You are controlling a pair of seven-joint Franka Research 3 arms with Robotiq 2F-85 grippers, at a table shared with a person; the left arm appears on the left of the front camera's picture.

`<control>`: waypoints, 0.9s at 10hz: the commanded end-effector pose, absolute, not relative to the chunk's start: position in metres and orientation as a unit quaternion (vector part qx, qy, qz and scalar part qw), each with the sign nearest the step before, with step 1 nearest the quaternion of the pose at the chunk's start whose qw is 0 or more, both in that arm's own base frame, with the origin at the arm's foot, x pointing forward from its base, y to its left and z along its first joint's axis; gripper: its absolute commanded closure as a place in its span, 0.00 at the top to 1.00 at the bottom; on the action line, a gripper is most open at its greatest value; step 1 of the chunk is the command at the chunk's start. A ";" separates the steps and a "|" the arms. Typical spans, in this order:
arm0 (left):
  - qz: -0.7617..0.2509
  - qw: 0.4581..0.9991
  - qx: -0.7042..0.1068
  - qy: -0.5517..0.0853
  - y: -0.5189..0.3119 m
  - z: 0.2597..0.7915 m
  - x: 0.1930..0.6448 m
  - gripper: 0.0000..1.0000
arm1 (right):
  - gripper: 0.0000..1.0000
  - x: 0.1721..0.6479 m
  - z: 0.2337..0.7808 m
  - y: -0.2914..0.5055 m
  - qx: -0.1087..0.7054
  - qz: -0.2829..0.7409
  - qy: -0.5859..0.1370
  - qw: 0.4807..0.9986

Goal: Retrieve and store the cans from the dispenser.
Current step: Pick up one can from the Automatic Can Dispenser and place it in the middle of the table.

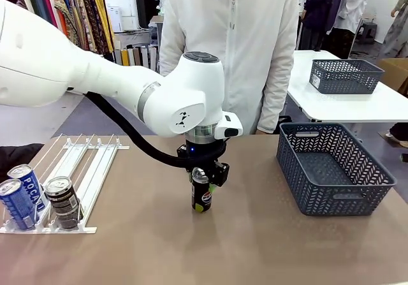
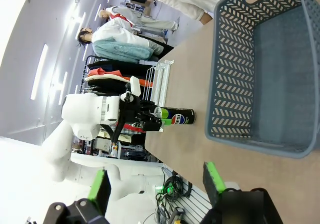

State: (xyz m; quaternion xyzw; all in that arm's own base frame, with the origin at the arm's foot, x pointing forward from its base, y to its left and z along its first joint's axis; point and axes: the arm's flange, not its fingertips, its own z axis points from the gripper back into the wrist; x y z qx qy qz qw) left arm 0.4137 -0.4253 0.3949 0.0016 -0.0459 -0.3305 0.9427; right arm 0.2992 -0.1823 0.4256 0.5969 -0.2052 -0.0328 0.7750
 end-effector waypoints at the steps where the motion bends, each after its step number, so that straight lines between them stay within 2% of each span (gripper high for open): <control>1: -0.322 0.946 -0.039 -0.032 -0.427 0.403 0.415 0.53 | 1.00 0.298 0.428 -0.185 0.598 -0.024 -0.205 0.775; 2: -0.307 0.950 -0.015 -0.045 -0.423 0.408 0.413 1.00 | 1.00 0.298 0.428 -0.185 0.598 -0.024 -0.205 0.775; 6: -0.305 0.951 -0.020 -0.052 -0.420 0.433 0.409 1.00 | 1.00 0.298 0.428 -0.185 0.598 -0.024 -0.205 0.775; 8: -0.270 0.956 -0.034 -0.109 -0.378 0.510 0.378 1.00 | 1.00 0.298 0.428 -0.185 0.598 -0.024 -0.205 0.775; 9: -0.247 0.961 -0.057 -0.113 -0.345 0.554 0.364 1.00 | 1.00 0.298 0.428 -0.185 0.598 -0.024 -0.205 0.775</control>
